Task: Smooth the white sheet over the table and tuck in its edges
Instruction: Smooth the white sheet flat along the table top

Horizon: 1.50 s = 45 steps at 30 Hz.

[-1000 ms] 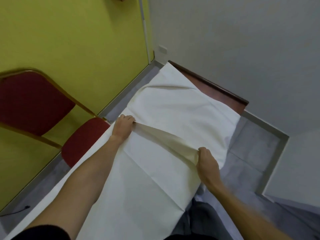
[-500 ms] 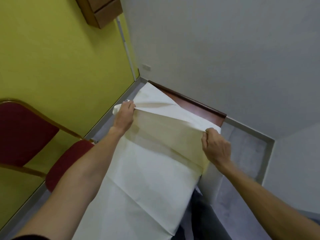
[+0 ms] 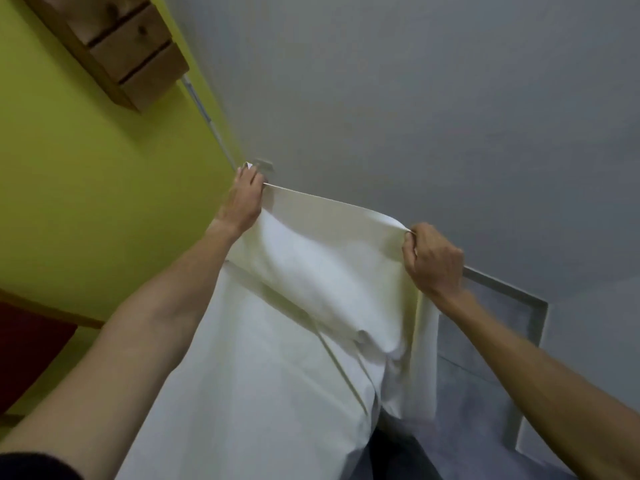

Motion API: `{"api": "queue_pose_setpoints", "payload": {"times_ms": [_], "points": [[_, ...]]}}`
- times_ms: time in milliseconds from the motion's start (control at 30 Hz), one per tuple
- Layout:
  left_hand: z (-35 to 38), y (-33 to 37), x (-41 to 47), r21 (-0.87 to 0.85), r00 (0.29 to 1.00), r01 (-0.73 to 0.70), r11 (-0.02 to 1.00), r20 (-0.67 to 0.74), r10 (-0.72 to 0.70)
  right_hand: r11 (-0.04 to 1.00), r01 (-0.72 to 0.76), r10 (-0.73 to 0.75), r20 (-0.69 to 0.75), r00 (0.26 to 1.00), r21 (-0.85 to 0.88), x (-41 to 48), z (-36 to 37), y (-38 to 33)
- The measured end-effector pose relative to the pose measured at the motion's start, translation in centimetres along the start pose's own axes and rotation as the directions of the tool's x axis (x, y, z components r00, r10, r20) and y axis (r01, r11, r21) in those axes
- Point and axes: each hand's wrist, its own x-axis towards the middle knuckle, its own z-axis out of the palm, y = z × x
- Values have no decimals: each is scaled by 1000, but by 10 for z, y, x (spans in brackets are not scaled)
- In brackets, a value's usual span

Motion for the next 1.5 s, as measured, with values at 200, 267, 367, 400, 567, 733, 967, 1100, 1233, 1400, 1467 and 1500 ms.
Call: {"api": "queue_pose_setpoints", "payload": {"times_ms": [200,267,367,400,567,733,967,1100,1233,1400,1467,1500], "points": [[-1,29,106,62,999,-44,997,-14,45,999,-40,39,-65,997,-15,79,13,44],[1,34,125,93,997,-77,993,8,76,997,-77,76,-57,996,-24,97,21,54],[15,40,138,32,991,-79,996,112,75,993,-122,122,-1,993,-12,103,38,67],[22,40,138,12,985,-89,996,148,86,992,-126,127,23,992,-9,99,44,69],[46,36,108,63,935,-85,994,349,58,984,-172,178,256,950,-46,65,73,66],[54,24,53,76,881,-62,995,473,19,988,-155,145,415,898,-11,20,89,51],[48,12,-59,42,866,93,995,490,-101,982,-95,-9,544,839,163,-34,90,-2],[49,8,-147,59,831,249,967,499,-245,972,35,-161,549,820,232,-66,84,-47],[48,10,-245,46,797,413,909,464,-386,925,217,-363,563,743,311,-113,75,-95],[45,43,-381,-41,717,646,762,375,-588,812,410,-584,586,562,416,-190,63,-159],[46,66,-435,-58,656,729,682,344,-672,766,455,-639,611,467,453,-227,59,-184],[47,80,-458,-55,624,762,645,327,-709,744,473,-662,620,422,472,-247,57,-196]]}}
